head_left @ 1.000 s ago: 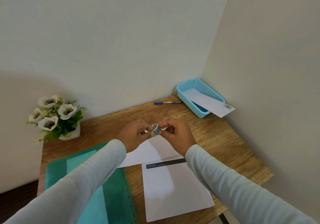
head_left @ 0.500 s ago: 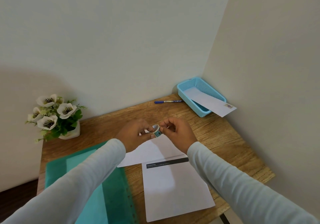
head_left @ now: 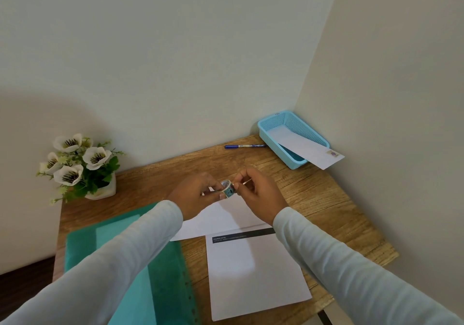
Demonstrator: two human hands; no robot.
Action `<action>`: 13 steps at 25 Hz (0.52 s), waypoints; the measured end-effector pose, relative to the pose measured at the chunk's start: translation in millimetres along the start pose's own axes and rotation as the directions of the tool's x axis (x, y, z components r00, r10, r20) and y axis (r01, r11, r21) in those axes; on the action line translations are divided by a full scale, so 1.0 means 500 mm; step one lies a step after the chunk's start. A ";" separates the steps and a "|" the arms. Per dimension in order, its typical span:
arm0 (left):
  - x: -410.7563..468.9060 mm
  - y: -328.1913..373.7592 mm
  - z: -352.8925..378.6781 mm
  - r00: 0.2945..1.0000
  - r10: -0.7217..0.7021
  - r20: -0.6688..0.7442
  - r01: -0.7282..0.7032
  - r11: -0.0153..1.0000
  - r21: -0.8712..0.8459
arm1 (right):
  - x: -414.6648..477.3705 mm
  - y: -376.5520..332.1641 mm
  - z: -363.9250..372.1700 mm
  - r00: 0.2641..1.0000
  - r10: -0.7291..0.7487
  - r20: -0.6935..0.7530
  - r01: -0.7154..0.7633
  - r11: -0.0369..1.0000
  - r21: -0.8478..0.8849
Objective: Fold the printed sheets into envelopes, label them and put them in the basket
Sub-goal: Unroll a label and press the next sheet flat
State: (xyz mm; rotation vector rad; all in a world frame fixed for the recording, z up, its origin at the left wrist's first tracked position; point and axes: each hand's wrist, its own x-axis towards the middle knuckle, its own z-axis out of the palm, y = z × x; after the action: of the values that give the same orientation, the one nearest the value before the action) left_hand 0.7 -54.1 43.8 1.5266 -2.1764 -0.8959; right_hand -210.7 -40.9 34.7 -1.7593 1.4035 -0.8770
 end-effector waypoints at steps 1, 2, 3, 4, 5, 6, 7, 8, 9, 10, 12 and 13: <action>0.000 0.000 0.001 1.000 -0.001 0.001 0.001 1.000 -0.001 | 0.000 0.000 -0.001 1.000 0.017 0.000 -0.017 1.000 0.016; 0.000 0.000 0.001 1.000 -0.001 0.001 0.001 1.000 0.000 | 0.000 -0.001 0.000 0.999 0.035 0.007 -0.035 0.999 0.014; 0.000 0.000 0.002 1.000 0.001 0.002 -0.001 1.000 0.002 | 0.000 -0.001 0.000 0.999 0.048 0.010 -0.048 0.999 0.006; 0.000 0.000 0.002 1.000 0.005 0.003 -0.005 1.000 0.002 | 0.001 -0.001 0.001 0.999 0.053 0.005 -0.053 0.999 0.000; 0.000 -0.001 0.003 1.000 0.010 0.003 -0.010 1.000 0.001 | 0.001 -0.001 0.002 0.999 0.052 -0.006 -0.052 0.999 -0.001; 0.000 -0.002 0.002 1.000 0.017 0.002 -0.017 1.000 -0.004 | 0.002 -0.001 0.002 0.999 0.051 -0.015 -0.051 0.999 0.003; -0.001 -0.004 0.002 1.000 0.027 0.001 -0.027 1.000 -0.010 | 0.003 -0.001 0.001 0.999 0.047 -0.021 -0.047 0.999 0.012; -0.001 -0.006 0.003 0.999 0.037 0.001 -0.037 0.999 -0.015 | 0.004 -0.001 -0.001 0.999 0.042 -0.022 -0.041 0.999 0.024; -0.002 -0.008 0.003 0.999 0.043 0.001 -0.043 0.999 -0.017 | 0.005 -0.001 -0.004 0.999 0.036 -0.020 -0.035 0.999 0.032; -0.003 -0.009 0.004 0.999 0.046 0.003 -0.046 0.999 -0.017 | 0.005 0.000 -0.007 0.999 0.031 -0.017 -0.031 0.999 0.028; -0.003 -0.010 0.007 0.999 0.048 0.007 -0.048 0.999 -0.019 | 0.005 -0.001 -0.010 1.000 0.013 -0.003 -0.013 1.000 -0.017; -0.003 -0.009 0.008 0.999 0.053 0.011 -0.053 0.998 -0.021 | 0.005 -0.001 -0.011 1.000 -0.005 0.008 0.005 0.999 -0.052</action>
State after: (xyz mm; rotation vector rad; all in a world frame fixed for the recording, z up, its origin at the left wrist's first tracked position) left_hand 2.3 -52.5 38.0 1.4505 -2.1979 -0.9095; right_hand -214.6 -43.8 38.3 -1.8039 1.4296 -0.8422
